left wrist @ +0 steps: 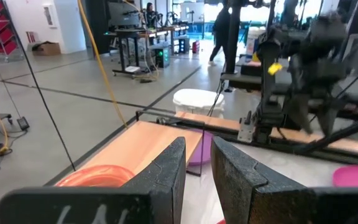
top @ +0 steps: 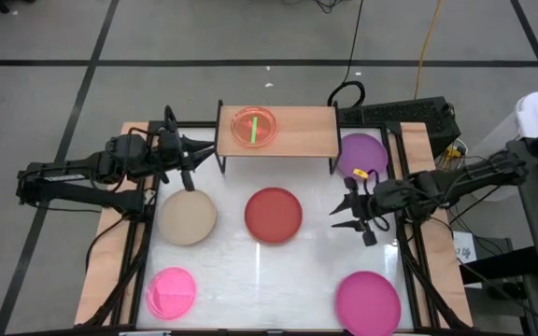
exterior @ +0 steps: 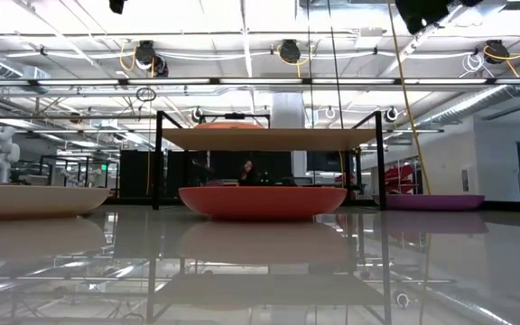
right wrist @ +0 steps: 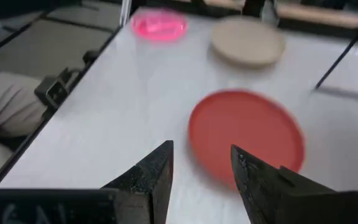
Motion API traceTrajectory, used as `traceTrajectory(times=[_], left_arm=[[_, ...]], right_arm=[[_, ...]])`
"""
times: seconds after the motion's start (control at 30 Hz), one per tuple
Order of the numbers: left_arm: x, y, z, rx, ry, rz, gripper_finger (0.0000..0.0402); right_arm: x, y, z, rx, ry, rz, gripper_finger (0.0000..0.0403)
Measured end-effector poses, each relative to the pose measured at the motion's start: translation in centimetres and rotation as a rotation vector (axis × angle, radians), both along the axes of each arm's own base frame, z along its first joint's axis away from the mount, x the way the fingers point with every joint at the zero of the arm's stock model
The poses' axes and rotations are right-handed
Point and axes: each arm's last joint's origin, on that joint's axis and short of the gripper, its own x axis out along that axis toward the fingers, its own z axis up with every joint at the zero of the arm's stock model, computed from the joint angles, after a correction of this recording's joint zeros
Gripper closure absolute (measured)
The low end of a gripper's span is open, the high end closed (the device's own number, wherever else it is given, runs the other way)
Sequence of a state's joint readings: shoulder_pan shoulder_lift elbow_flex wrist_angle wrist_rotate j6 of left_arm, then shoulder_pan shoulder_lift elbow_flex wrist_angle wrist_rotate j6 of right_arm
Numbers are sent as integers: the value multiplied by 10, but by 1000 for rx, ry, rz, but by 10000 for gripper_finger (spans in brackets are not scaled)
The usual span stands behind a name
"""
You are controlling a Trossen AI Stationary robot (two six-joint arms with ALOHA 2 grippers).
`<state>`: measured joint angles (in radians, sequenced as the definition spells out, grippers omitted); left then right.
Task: Place and stack plates onto a shelf
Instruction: Stack the small pink plate on top of the small green plate on the shelf
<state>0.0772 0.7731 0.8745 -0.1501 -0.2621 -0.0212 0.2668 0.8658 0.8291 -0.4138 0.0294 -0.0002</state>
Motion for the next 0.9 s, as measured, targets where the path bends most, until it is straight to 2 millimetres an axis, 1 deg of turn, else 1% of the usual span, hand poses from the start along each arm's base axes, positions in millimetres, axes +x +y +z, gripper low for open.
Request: traceTrajectory(times=[0.13,0.27,0.4,0.47,0.57,0.7,0.8,0.9], left_arm=[[0,0,0,-32,-16,2,319],[0,0,0,-38,-18,2,319],[0,0,0,-38,-18,1,319],[0,0,0,-38,-18,2,319],[0,0,1,-38,-19,2,319],[0,0,2,-37,-35,1,319],[0,0,2,-56,-43,2,319],[0,0,4,-72,-65,2,319]], right_arm=[[-1,5,-11,16,123,-5,261],[4,13,-29,46,284,-39,261],[15,22,-40,30,329,-21,261],[24,25,-43,-13,295,-12,261],[34,26,-42,-127,196,8,261],[47,25,-34,-254,34,-11,261],[53,24,-26,-294,-76,-38,261],[57,24,-19,-289,-157,-62,261]])
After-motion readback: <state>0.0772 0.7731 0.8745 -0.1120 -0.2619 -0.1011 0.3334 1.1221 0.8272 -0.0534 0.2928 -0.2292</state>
